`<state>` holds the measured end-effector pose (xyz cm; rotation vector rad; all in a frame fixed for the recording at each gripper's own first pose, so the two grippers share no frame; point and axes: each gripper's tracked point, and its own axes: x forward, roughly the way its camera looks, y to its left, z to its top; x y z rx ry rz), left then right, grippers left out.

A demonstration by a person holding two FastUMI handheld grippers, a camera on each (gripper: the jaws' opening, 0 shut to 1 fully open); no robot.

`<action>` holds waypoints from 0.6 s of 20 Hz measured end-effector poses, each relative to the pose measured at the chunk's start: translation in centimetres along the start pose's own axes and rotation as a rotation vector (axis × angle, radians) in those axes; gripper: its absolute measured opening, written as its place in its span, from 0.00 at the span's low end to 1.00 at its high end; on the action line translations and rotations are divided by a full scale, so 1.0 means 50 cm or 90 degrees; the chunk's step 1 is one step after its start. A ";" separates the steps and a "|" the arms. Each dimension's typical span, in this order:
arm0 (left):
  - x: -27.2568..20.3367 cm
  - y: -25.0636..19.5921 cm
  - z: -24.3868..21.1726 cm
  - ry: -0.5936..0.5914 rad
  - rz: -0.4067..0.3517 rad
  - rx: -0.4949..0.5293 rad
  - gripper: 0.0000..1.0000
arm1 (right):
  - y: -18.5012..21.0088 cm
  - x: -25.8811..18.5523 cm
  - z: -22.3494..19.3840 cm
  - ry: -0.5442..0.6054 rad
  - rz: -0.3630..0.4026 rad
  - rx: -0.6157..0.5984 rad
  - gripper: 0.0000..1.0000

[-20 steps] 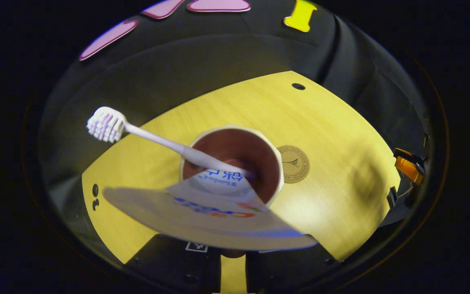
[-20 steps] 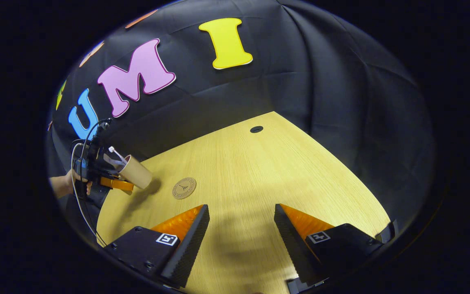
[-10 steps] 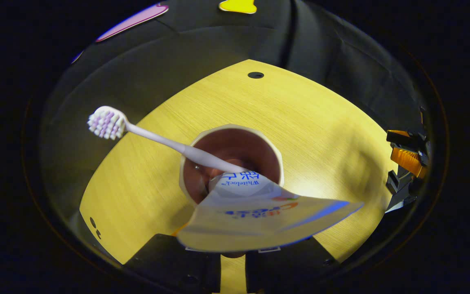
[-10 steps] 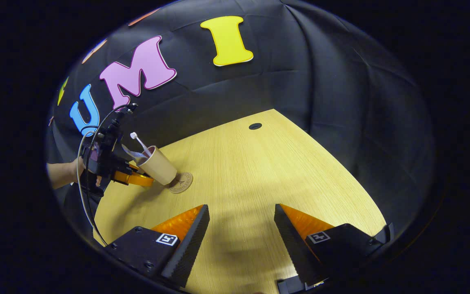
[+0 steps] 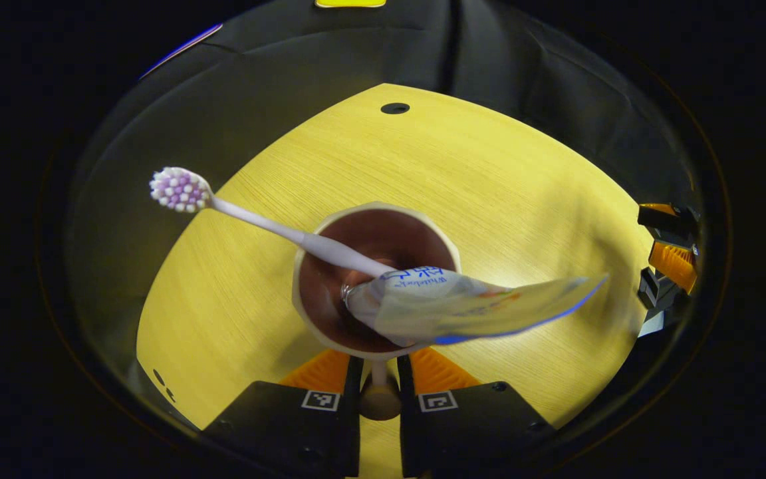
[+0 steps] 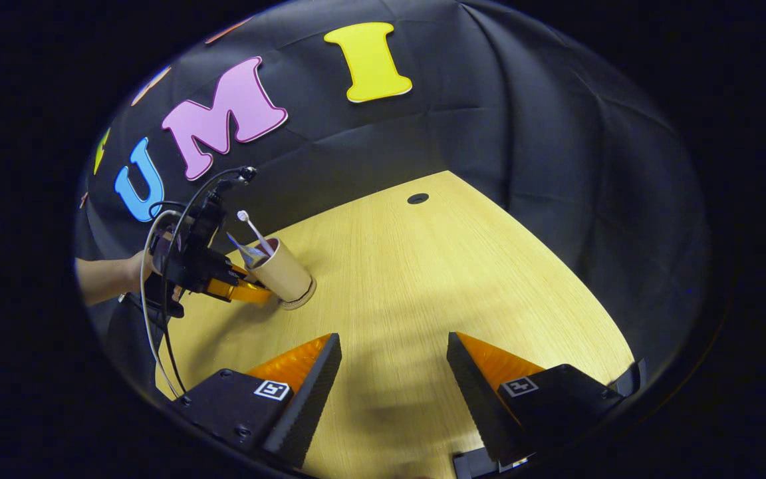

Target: Put the toothbrush and toothpaste on the desktop into the cup, then pick up the cup and place it on the coaster on the desktop.

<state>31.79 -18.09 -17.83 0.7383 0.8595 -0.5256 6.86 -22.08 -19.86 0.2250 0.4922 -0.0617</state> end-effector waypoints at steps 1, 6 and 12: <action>0.000 0.000 0.004 0.001 0.001 -0.003 0.29 | 0.002 -0.001 -0.003 0.001 0.002 -0.001 0.98; -0.022 0.005 0.039 -0.020 0.004 -0.032 0.48 | 0.016 -0.005 -0.018 0.008 0.009 -0.007 0.98; -0.102 -0.006 0.018 -0.108 0.010 -0.148 0.98 | 0.049 -0.016 -0.002 -0.011 0.021 -0.015 0.98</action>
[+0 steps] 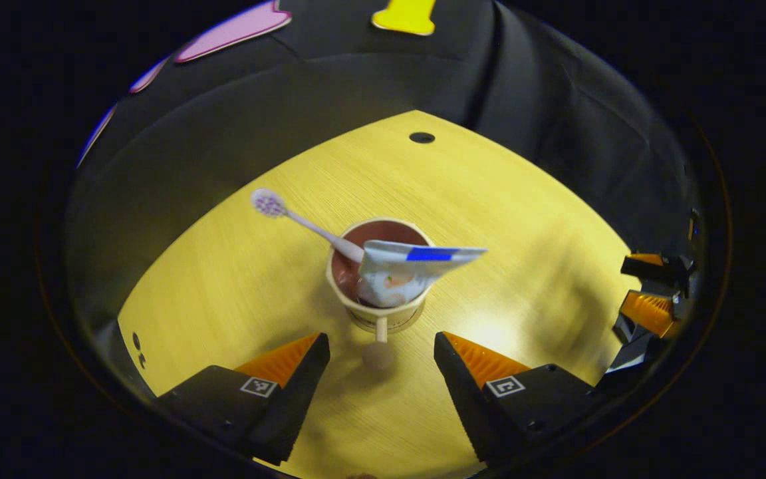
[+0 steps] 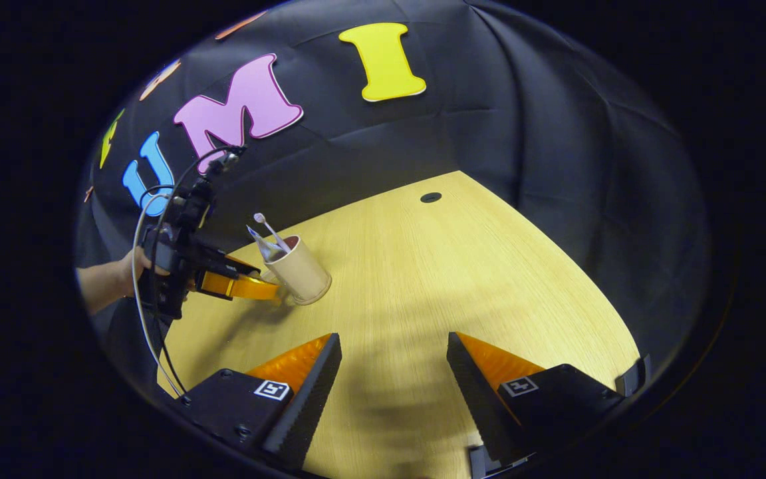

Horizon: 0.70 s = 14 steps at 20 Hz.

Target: Put the toothbrush and toothpaste on the desktop into the cup, then pick up the cup and place it on the coaster on the desktop.

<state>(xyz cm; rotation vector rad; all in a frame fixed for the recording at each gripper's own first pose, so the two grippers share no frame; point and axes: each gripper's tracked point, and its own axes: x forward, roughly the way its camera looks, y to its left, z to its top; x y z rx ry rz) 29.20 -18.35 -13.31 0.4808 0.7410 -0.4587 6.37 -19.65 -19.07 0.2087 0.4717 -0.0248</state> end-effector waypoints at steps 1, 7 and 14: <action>-0.020 0.000 -0.001 -0.026 0.003 -0.027 0.98 | 0.007 -0.003 0.003 -0.003 0.002 -0.003 0.98; -0.213 0.052 -0.034 -0.223 0.080 -0.175 0.99 | 0.067 -0.031 0.030 -0.031 0.010 -0.019 0.98; -0.469 0.094 -0.188 -0.420 0.224 -0.263 0.98 | 0.199 -0.127 0.084 -0.094 0.033 -0.088 0.98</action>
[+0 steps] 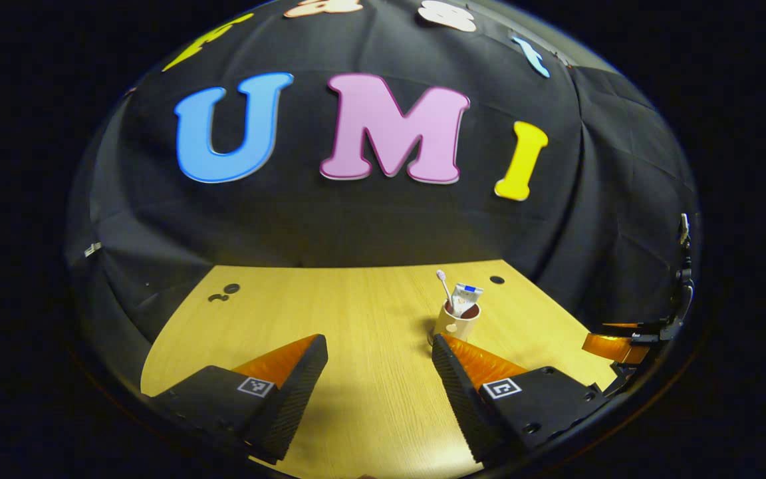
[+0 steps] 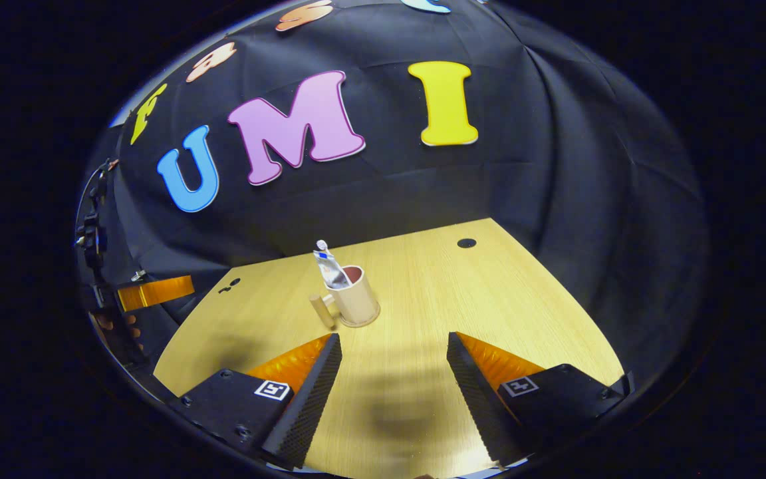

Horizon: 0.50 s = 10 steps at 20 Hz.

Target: Put the toothbrush and toothpaste on the desktop into the cup, then pick up the cup and place it on the coaster on the desktop.

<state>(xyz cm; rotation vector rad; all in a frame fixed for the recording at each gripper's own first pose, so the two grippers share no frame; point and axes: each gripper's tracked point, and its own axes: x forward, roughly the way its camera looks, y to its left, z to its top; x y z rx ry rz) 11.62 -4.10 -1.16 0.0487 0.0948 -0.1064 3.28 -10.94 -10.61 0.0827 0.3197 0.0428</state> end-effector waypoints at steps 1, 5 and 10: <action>-0.040 0.016 0.002 -0.017 0.010 -0.015 0.98 | 0.020 -0.013 0.004 -0.002 0.004 -0.001 0.98; -0.163 0.074 -0.009 -0.065 0.040 -0.019 0.98 | 0.116 -0.095 0.046 -0.043 0.020 -0.036 0.98; -0.263 0.081 -0.031 -0.071 0.024 -0.032 0.98 | 0.232 -0.184 0.084 -0.094 0.054 -0.080 0.98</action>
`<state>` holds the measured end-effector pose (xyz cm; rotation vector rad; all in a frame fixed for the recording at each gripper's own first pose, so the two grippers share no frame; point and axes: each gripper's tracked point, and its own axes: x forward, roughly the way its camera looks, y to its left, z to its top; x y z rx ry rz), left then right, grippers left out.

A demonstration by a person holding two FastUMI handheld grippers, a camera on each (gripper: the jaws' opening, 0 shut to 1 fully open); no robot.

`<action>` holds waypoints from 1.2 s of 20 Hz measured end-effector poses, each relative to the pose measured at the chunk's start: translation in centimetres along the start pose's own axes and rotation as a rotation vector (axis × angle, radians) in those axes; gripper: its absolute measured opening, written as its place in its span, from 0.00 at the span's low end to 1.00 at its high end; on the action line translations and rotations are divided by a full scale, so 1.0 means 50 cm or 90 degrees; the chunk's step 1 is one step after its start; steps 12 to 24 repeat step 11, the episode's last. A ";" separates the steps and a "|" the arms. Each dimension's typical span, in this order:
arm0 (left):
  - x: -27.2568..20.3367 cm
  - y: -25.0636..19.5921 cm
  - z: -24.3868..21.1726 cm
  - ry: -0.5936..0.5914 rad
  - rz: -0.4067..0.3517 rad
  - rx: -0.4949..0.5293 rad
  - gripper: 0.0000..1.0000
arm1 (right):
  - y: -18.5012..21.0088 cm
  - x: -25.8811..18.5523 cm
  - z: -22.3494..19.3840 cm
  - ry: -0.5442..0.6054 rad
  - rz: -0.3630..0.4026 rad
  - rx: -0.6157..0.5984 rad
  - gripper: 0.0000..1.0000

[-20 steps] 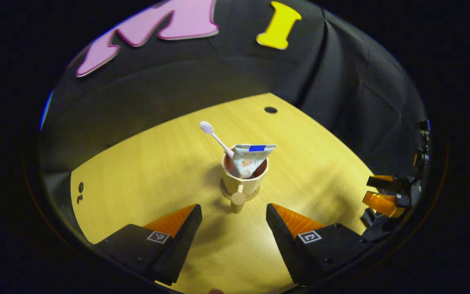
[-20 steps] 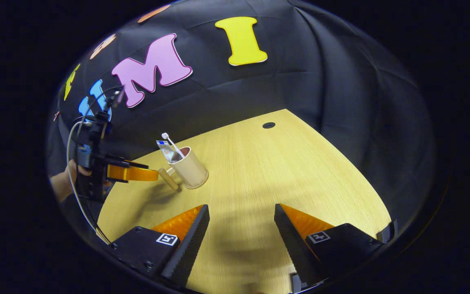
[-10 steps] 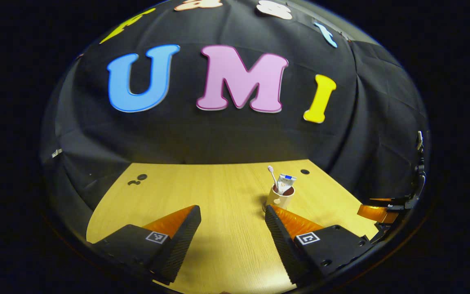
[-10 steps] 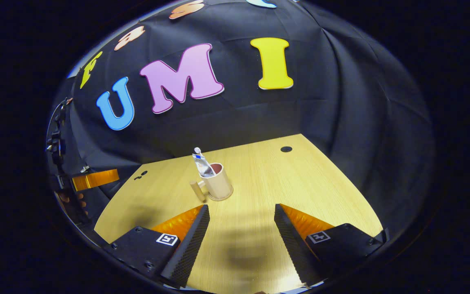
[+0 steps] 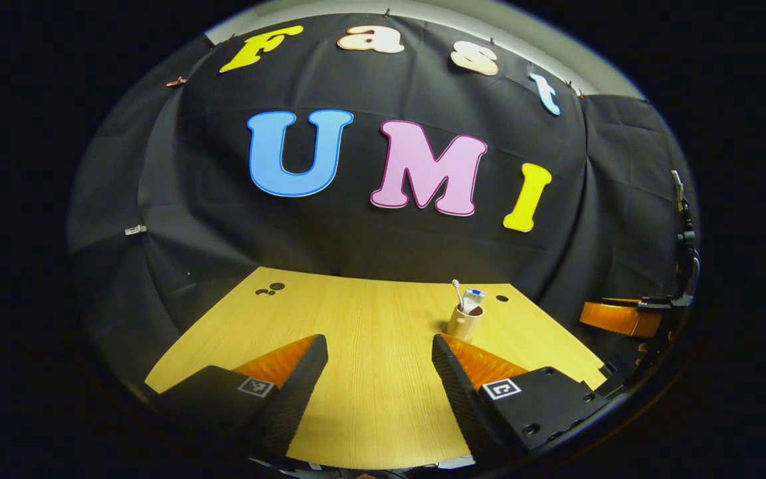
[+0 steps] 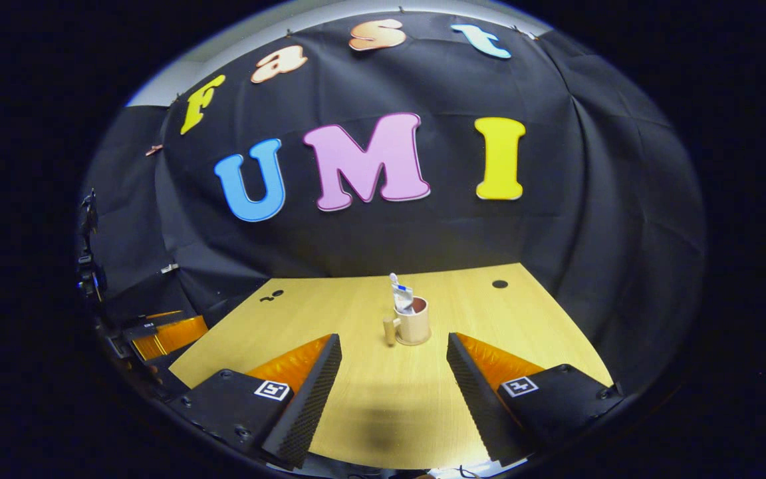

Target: Put the toothbrush and toothpaste on the desktop into the cup, then pick up the cup and place it on the coaster on the desktop.

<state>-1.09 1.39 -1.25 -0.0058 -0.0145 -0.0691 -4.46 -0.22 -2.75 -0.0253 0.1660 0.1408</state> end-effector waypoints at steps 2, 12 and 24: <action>-0.023 -0.007 0.004 -0.013 -0.010 0.016 0.98 | 0.035 -0.028 0.000 -0.012 0.005 0.004 0.98; -0.082 -0.052 -0.018 -0.040 -0.045 0.004 0.97 | 0.040 -0.095 -0.064 -0.021 -0.039 0.017 0.98; -0.082 -0.052 -0.018 -0.040 -0.045 0.004 0.97 | 0.040 -0.095 -0.064 -0.021 -0.039 0.017 0.98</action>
